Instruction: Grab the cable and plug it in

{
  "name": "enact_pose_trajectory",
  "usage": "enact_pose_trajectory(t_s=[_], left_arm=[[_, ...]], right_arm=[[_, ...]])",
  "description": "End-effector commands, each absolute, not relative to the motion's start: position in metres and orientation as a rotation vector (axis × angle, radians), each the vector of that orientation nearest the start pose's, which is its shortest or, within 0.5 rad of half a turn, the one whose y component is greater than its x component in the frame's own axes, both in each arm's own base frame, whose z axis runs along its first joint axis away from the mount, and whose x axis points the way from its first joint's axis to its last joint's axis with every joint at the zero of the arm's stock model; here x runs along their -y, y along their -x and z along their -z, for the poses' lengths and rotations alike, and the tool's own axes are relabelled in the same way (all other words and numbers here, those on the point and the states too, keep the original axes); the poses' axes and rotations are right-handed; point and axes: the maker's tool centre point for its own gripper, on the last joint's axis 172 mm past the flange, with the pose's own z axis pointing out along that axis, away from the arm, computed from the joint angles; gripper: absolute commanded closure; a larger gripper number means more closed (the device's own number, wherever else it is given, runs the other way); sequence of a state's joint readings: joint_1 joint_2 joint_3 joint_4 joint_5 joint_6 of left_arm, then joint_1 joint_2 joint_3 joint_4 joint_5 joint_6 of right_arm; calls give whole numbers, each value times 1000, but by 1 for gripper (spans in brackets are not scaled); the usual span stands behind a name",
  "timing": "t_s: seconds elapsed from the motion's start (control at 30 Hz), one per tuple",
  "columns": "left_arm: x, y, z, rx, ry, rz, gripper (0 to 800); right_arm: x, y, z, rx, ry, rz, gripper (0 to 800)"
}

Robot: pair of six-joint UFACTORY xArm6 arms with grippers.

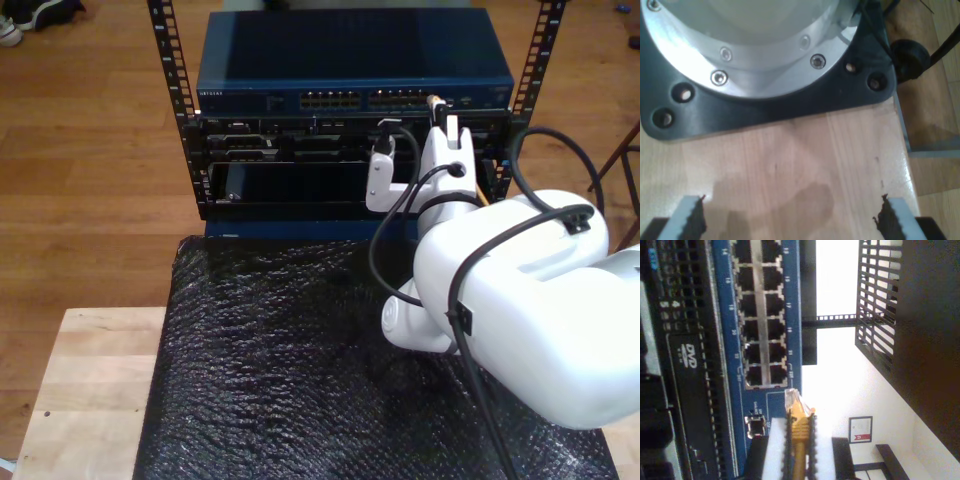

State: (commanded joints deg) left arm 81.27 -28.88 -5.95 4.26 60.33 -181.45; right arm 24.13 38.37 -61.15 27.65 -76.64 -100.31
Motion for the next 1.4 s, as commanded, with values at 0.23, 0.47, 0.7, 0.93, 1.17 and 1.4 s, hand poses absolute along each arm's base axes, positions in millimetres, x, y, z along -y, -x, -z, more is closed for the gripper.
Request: enact_pose_trajectory(t_s=[0.23, 0.47, 0.7, 0.93, 1.17, 1.4], left_arm=[[-123, -4, -30, -2678, 2238, 429, 0], [-123, -4, -30, -2678, 2238, 429, 0], [-123, -4, -30, -2678, 2238, 429, 0], [-123, -4, -30, -2679, 2239, 431, 0], [-124, -4, -30, -2677, 2237, 428, 0], [-124, -4, -30, -2677, 2237, 428, 0]], right_arm=[[-144, -641, -280, -1081, -1122, -1213, 800], [-145, -644, -282, -1066, -1114, -1223, 800], [-149, -651, -282, -1053, -1110, -1236, 800], [-150, -653, -282, -1049, -1110, -1240, 800], [-150, -654, -277, -1054, -1112, -1237, 800], [-153, -660, -272, -1051, -1114, -1241, 800]])
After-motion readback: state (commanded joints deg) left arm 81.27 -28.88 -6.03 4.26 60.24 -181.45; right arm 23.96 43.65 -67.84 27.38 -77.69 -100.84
